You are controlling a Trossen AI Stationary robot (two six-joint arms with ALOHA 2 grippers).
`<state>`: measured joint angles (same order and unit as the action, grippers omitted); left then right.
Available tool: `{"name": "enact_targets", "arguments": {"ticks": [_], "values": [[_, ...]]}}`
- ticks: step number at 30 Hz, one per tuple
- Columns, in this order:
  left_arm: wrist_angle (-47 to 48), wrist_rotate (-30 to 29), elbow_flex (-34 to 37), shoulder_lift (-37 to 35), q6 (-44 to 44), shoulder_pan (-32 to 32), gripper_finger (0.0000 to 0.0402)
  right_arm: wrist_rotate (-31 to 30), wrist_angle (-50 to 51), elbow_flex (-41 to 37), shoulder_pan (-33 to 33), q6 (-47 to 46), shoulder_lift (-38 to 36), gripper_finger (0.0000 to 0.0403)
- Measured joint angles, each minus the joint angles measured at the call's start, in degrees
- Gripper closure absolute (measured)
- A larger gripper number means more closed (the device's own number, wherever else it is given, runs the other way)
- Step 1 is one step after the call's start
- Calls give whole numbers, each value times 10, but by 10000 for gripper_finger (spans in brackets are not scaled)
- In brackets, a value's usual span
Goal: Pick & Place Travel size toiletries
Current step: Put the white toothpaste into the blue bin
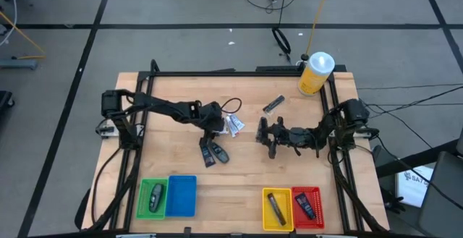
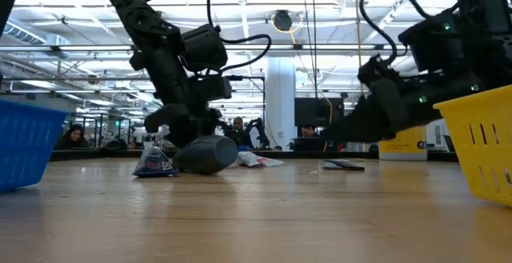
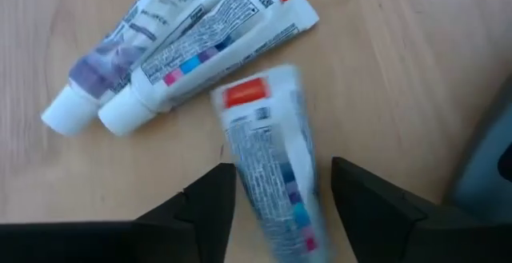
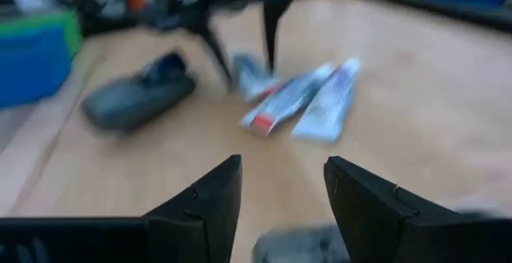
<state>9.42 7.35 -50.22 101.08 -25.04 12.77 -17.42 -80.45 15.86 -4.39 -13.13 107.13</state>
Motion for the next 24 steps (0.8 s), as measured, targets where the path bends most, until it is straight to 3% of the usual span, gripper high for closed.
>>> {"name": "enact_targets", "arguments": {"ticks": [11, 17, 21, 24], "values": [[42, -23, 0, -14, 138, -9, 335, 12, -30, 4, -3, 3, 22, 232], [110, -70, -14, -102, 212, -34, 391, 11, -29, 4, -2, 3, 22, 232], [204, -59, -63, -175, 353, -57, 392, 11, -29, 4, -2, 3, 22, 232], [263, -3, -102, -222, 516, -90, 377, 11, -33, 4, -2, 4, 22, 232]]}}
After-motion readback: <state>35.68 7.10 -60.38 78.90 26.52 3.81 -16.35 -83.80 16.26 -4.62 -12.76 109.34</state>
